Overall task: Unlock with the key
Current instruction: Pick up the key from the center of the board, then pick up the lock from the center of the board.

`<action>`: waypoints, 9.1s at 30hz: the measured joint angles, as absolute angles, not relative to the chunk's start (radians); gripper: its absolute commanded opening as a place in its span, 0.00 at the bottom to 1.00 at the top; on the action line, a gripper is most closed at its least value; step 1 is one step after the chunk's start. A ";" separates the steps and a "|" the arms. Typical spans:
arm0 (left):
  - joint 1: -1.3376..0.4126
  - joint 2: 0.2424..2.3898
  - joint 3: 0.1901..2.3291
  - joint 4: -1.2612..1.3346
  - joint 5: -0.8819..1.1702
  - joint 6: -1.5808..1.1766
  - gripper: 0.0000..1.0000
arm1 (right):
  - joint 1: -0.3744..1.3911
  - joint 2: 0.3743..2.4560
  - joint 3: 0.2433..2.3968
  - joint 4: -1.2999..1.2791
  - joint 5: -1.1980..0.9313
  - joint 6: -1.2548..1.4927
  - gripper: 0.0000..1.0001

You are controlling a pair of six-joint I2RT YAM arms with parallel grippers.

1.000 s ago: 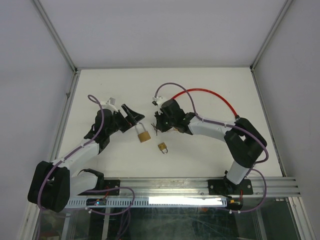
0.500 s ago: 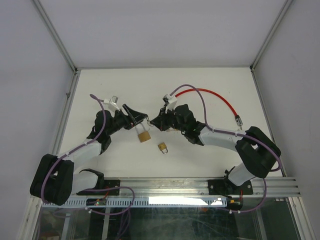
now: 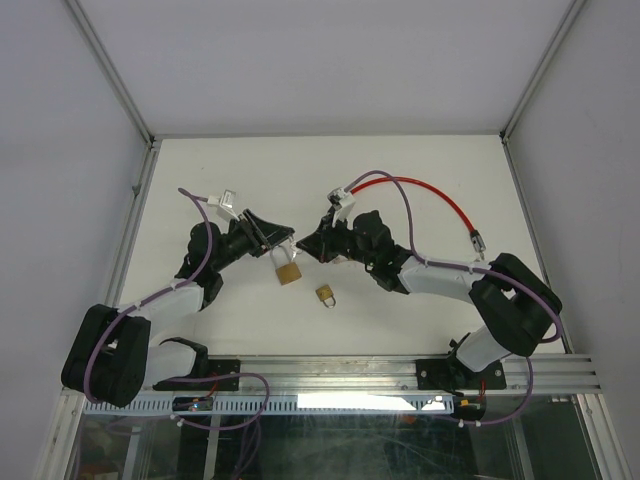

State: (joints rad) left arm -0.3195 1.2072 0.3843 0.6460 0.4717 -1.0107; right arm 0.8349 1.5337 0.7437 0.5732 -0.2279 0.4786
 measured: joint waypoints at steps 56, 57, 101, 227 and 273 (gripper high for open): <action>-0.322 1.208 0.424 0.787 0.683 -0.861 0.28 | 0.726 1.702 0.638 1.198 -0.625 0.773 0.00; -0.322 1.208 0.424 0.788 0.683 -0.860 0.35 | 0.726 1.702 0.638 1.203 -0.625 0.775 0.00; -0.328 1.093 0.396 0.664 0.558 -0.744 0.00 | 0.667 1.527 0.587 1.045 -0.617 0.623 0.46; -0.718 1.858 1.323 -0.967 -0.338 -1.003 0.96 | 0.613 1.685 0.353 1.433 -0.281 0.728 0.00; -0.535 1.306 0.918 -0.567 -0.168 -1.072 0.08 | 0.755 1.566 0.420 1.138 -0.321 0.683 0.00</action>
